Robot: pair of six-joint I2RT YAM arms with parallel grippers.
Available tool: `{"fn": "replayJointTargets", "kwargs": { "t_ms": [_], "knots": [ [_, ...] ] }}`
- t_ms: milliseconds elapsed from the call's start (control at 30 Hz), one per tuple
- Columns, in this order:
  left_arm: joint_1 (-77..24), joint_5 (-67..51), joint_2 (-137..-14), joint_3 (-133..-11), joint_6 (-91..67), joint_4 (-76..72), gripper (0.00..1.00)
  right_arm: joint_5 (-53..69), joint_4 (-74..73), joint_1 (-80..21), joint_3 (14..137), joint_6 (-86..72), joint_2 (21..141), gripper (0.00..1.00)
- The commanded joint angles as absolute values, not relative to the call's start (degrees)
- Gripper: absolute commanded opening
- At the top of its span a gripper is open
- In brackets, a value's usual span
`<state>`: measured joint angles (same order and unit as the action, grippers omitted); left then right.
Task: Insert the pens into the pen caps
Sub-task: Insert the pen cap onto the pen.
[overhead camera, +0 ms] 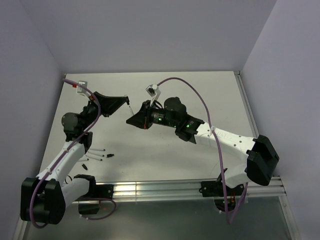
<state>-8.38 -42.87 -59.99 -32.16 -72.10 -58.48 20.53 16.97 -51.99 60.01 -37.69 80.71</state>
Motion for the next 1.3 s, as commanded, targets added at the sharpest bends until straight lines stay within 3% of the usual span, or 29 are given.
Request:
{"fn": "replayJointTargets", "kwargs": {
  "t_ms": [0, 1267],
  "knots": [
    [-8.70, -44.38, -59.94, -34.01, -72.33, -62.31, 0.00, 19.60, 17.67, -52.47, 63.19, -36.47, 79.10, 0.00],
    [-9.84, -45.26, -61.52, -34.63, -71.01, -60.91, 0.00, 18.20, 16.35, -52.47, 63.19, -35.25, 77.26, 0.00]
  ]
}}
